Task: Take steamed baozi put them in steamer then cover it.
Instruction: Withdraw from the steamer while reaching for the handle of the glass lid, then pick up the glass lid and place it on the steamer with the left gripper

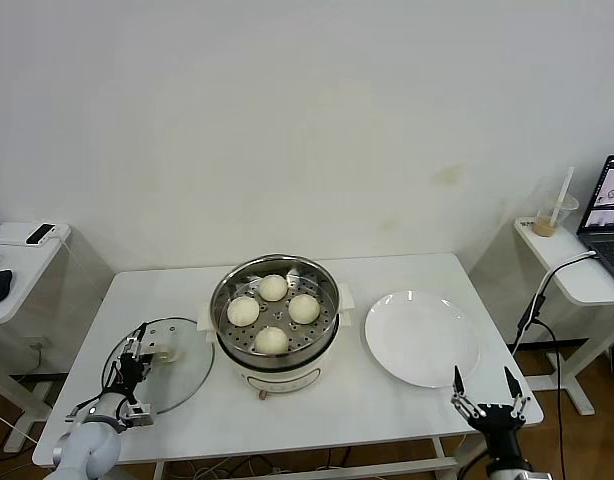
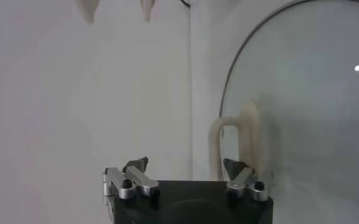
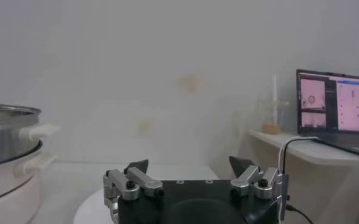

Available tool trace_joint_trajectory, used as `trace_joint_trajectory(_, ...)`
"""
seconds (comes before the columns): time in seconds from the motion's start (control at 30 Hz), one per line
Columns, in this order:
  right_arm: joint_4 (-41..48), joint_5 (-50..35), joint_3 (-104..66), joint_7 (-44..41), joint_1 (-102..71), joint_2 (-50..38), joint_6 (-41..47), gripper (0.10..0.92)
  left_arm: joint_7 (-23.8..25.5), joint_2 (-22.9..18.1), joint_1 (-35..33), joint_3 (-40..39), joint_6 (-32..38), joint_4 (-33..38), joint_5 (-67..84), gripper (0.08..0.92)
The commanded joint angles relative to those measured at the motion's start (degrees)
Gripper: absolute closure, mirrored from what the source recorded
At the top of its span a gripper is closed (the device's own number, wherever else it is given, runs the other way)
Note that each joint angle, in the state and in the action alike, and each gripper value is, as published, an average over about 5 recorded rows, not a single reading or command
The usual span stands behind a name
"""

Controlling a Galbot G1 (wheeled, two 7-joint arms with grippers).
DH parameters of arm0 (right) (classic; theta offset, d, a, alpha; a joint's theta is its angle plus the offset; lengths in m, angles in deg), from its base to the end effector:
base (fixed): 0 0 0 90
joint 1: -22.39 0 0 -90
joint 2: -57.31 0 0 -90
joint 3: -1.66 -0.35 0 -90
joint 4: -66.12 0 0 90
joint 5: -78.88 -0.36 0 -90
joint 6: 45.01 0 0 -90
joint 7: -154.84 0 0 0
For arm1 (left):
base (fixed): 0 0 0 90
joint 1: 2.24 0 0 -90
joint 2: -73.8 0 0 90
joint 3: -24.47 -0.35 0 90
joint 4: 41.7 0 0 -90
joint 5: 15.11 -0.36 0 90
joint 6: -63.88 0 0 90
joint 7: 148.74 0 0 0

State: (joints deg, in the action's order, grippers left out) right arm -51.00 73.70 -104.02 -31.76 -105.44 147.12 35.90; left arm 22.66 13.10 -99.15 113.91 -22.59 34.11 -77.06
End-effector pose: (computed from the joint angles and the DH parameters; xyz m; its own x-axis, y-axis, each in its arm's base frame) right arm 0.1298 -0.0872 -0.3358 -0.9930 0.1169 0.0166 0.1152 0.9902 -0.0785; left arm 0.3003 0.2115 -0.4231 -0.9804 -0.0482 0.1912 0.1922 -0.0179 0.9812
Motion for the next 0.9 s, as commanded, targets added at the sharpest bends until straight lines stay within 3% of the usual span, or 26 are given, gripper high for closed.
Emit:
trace_joint_trajectory(0.03,0.58,0.01,0.19,-0.05,0.28,-0.04,0.05,0.203,0.40,-0.02,1.37,-0.26,0.08,-1.98,-0.29,0.362)
trace_joint_trajectory(0.37,0.95,-0.01,0.23,-0.10,0.52,-0.59,-0.09,0.203,0.10,-0.64,1.49,0.18,0.10,-2.49,-0.74,0.647)
trace_joint_trajectory(0.6,1.54,-0.20,0.20,-0.12,0.88,-1.17,-0.28,0.203,-2.23,-1.81,-1.97,2.39,-0.37,3.33,-1.74,0.833)
trace_joint_trajectory(0.9,2.35,-0.32,1.31,-0.27,2.06,-2.01,-0.17,0.203,-2.97,-2.29,-8.29,7.88,-2.05,14.42,-5.30,0.849)
